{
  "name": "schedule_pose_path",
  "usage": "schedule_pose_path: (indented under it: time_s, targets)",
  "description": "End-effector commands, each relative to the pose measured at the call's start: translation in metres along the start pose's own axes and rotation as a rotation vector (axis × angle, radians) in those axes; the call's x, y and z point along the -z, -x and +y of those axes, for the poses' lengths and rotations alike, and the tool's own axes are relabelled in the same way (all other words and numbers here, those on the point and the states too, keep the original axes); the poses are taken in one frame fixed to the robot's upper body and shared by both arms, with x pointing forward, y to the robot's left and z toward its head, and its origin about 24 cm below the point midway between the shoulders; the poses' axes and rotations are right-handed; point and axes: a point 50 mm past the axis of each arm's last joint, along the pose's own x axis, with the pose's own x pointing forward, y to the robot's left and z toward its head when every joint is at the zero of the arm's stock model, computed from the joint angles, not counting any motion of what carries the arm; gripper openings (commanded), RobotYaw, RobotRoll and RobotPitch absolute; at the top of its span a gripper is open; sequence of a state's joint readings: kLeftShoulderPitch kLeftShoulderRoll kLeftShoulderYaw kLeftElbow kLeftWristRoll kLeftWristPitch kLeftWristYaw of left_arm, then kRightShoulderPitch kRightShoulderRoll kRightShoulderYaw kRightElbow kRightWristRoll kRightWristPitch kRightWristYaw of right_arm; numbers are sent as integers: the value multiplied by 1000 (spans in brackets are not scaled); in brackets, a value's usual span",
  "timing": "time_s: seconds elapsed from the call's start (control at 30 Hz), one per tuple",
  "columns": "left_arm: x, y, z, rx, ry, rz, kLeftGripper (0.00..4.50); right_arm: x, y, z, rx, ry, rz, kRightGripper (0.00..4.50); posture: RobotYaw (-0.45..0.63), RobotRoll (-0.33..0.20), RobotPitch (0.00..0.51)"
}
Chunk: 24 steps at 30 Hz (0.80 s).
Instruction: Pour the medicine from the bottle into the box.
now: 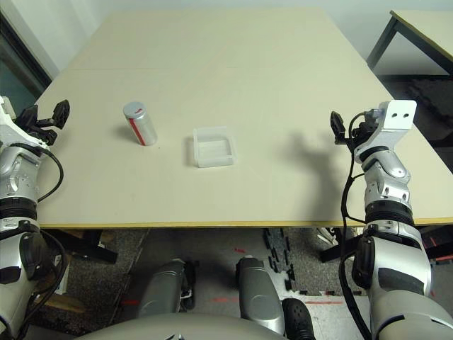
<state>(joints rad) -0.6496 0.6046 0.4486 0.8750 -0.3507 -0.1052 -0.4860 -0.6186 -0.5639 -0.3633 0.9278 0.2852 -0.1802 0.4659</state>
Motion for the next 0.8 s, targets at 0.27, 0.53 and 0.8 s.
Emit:
schedule_pose_path:
  time_s: [0.27,0.53,0.8]
  targets:
    - [3,-3,-5,33,-10,19,4485,2,2,-1,-31,-1,3,4500,-160,0,100]
    - [7,0,-16,152,12,38,4485,-12,-1,40,-421,-6,-85,4500,-155,0,102]
    - [9,7,-32,274,31,43,4485,-19,10,89,-841,4,-96,4500,-150,0,101]
